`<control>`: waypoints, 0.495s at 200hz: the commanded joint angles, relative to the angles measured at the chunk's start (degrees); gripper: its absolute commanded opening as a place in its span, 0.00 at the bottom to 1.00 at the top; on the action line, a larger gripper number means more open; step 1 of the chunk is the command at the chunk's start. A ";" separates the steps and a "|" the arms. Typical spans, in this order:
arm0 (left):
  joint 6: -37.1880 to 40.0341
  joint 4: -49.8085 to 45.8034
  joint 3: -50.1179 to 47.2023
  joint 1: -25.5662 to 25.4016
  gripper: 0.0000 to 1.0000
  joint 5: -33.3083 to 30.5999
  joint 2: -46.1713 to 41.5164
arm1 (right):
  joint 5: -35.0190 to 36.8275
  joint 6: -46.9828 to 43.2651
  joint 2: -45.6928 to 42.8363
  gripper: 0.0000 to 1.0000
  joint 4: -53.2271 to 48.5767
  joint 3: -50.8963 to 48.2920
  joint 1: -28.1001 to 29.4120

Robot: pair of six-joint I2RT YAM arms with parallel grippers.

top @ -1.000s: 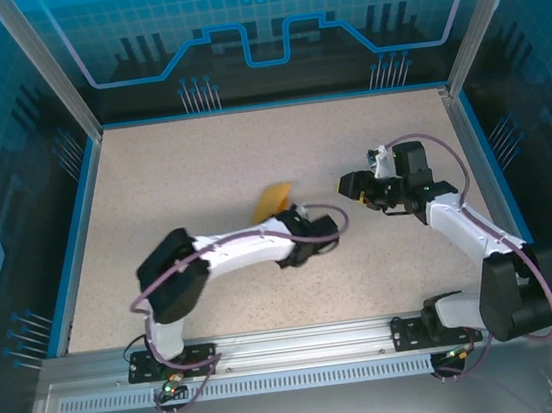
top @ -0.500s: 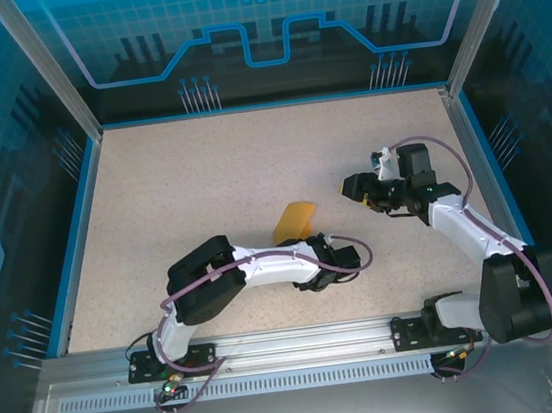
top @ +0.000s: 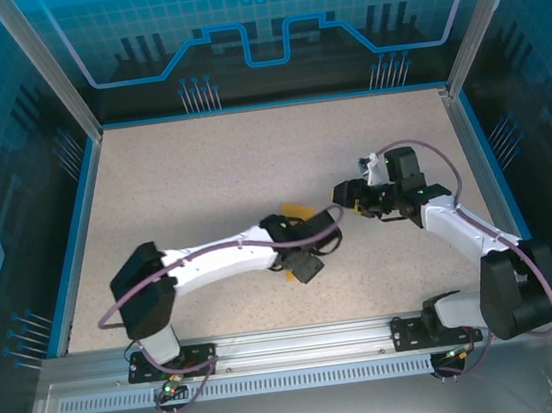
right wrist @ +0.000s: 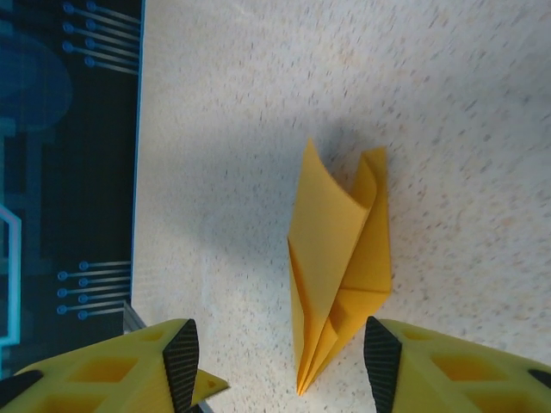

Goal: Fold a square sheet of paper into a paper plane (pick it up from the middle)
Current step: Fold the wing for the fifth time at the center of the table.

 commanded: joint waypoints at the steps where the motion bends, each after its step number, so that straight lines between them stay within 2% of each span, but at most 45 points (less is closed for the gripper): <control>1: -5.59 -1.10 -2.43 4.45 0.59 12.98 -5.35 | 2.54 2.73 -0.13 0.55 0.66 -2.18 5.43; 15: -8.69 0.66 -6.30 7.62 0.59 15.40 -9.32 | 5.04 4.39 -0.08 0.51 1.54 -3.37 8.66; 37: -13.51 4.45 -12.12 13.77 0.57 19.63 -14.40 | 7.23 7.51 0.80 0.40 4.72 -4.87 13.20; 70: -17.73 7.34 -17.89 21.63 0.58 19.51 -19.61 | 11.41 8.90 4.25 0.28 5.78 -1.94 20.77; 99: -20.93 10.70 -22.53 28.00 0.59 21.96 -20.41 | 13.95 8.29 10.37 0.19 5.59 1.83 25.54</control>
